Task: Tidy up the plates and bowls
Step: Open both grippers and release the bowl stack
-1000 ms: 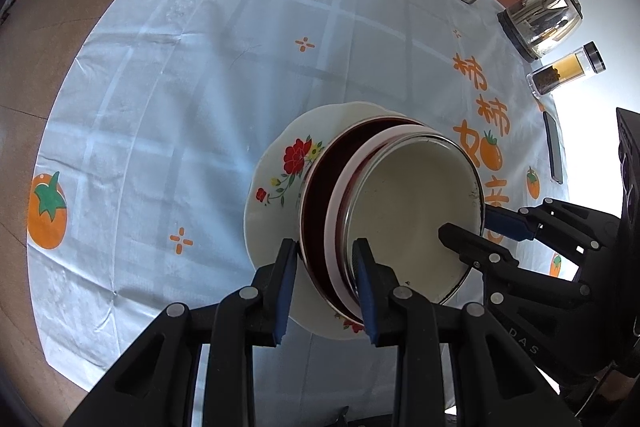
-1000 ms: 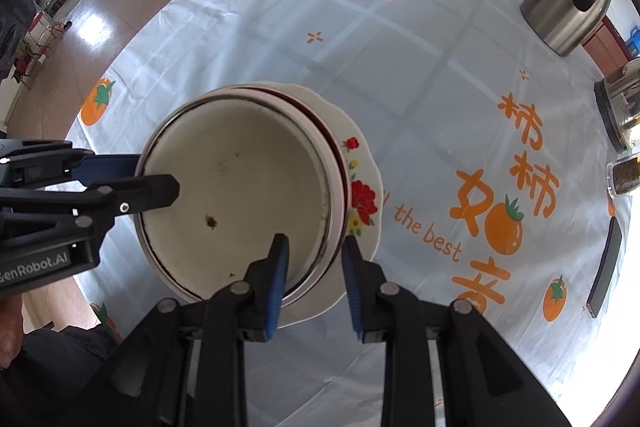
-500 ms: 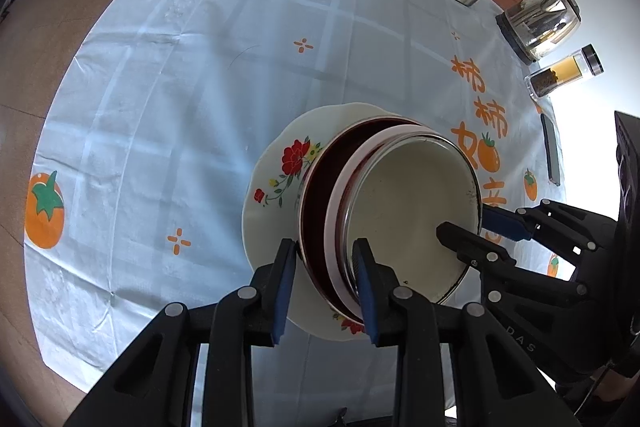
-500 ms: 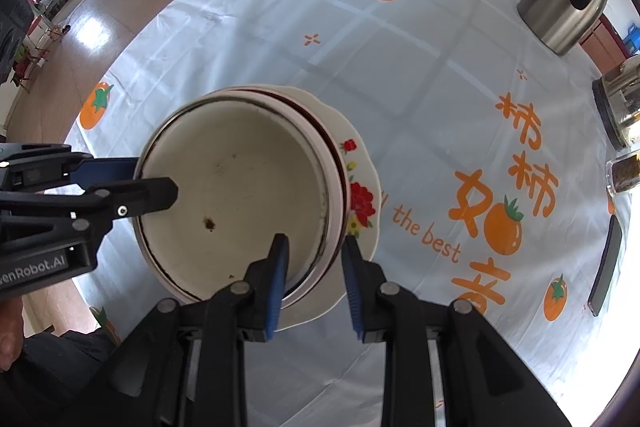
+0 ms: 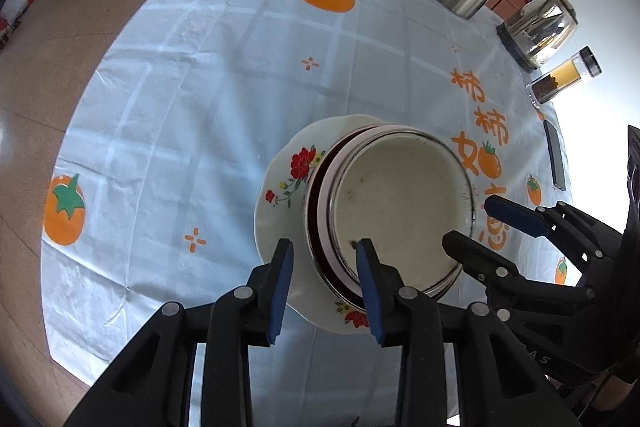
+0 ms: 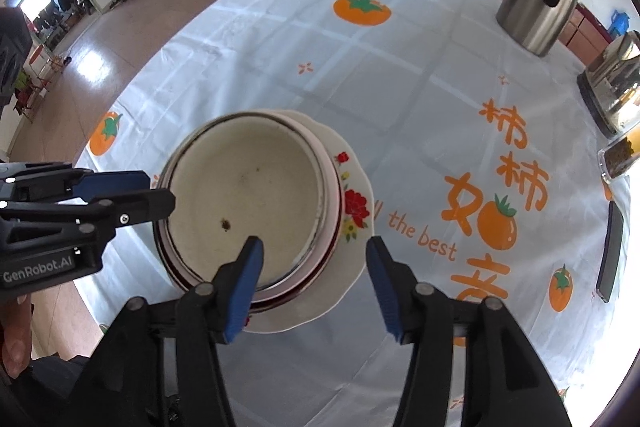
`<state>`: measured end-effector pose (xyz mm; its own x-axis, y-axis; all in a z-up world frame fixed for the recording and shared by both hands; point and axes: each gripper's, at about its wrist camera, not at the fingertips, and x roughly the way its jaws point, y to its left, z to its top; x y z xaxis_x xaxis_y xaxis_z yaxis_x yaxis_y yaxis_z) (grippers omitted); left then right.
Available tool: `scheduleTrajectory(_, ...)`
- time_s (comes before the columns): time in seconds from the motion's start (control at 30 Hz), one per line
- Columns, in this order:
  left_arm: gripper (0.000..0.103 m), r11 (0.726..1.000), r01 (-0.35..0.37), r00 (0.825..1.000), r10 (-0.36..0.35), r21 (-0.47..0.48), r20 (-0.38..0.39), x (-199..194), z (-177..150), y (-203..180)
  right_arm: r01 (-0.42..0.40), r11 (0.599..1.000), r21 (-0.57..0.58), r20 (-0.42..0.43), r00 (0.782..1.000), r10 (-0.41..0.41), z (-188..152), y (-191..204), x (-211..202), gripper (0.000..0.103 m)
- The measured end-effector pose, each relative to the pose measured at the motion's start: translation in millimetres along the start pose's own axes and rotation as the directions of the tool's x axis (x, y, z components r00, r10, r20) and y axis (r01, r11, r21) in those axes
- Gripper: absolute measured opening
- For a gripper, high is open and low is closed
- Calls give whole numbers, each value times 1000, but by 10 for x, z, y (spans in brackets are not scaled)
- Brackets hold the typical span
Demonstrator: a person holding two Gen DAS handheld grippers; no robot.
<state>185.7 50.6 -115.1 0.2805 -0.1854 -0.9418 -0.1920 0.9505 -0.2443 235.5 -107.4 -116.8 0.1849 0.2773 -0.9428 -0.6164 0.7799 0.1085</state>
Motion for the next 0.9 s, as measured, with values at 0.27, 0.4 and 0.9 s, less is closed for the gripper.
scheduleTrajectory(0.27, 36, 998, -20, 995, 14, 55, 101, -264, -191, -141, 14, 999, 32, 142, 990, -19, -236, 54, -373, 62)
scheduleTrajectory(0.4, 43, 992, -79, 978, 58, 95, 200, -457, -312, -243, 37, 998, 51, 262, 964, -49, -395, 82, -636, 66)
scheduleTrajectory(0.9, 71, 983, -129, 904, 62, 133, 423, -952, -710, -525, 77, 991, 113, 489, 864, -123, -760, 83, -1251, 89)
